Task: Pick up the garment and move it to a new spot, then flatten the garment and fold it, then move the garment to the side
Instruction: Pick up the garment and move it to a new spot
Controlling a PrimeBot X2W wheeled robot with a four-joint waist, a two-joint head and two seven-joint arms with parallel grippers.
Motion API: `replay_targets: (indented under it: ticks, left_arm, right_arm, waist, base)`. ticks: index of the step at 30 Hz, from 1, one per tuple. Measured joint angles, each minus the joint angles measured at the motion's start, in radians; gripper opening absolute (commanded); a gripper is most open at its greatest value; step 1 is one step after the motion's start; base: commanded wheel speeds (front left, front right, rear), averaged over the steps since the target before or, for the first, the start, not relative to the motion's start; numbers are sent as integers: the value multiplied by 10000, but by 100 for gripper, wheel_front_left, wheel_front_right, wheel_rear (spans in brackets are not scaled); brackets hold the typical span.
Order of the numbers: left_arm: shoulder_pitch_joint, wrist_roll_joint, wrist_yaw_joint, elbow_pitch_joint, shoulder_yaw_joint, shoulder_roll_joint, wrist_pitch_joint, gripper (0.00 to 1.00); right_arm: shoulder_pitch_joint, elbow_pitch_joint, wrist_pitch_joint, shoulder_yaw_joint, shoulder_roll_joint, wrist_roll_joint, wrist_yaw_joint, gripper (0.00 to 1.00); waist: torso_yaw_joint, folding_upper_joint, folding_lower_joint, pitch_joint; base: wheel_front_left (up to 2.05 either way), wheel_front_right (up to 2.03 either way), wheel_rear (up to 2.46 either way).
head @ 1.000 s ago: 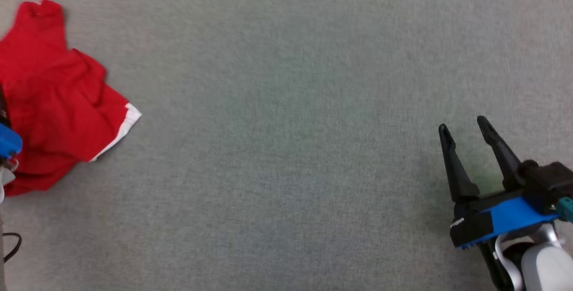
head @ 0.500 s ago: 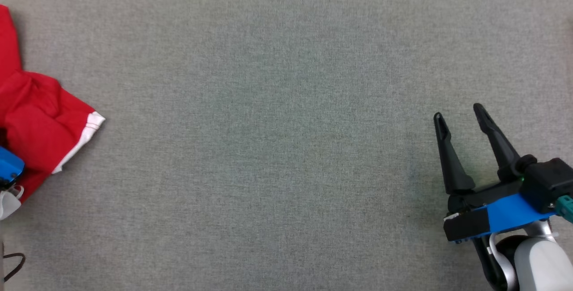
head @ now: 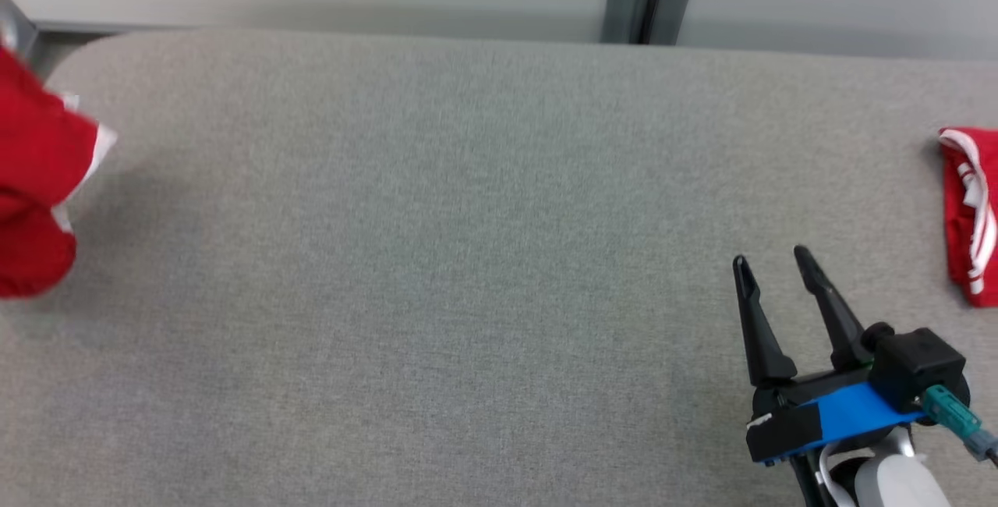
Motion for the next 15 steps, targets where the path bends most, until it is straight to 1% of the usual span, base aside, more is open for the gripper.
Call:
replay_targets:
  ticks: [3, 8, 12, 15]
  left_arm:
    - [-208, -29, -65, -1258, -257, -44, 351, 0]
    - [-582, -138, -232, -2955, -951, -466, 876, 0]
    - [-817, -217, -357, -3831, -1682, -1112, 1133, 0]
    - [-872, -199, -445, -4184, -2295, -1593, 1266, 0]
  right_arm:
    - [107, 249, -113, 10, 61, 151, 0, 100]
    - [195, 497, -199, 111, 105, 245, 0, 100]
    - [220, 570, -224, 155, 127, 303, 0, 100]
    - [274, 579, -222, 199, 127, 341, 0, 100]
  waist:
    - [-97, 0, 1, -414]
    - [-422, 0, 1, -924]
    - [-811, 0, 1, -1189]
    - [-1185, 0, 2, -1293]
  base:
    - [0, 0, 0]
    - [0, 0, 0]
    - [0, 0, 0]
    - [0, 0, 0]
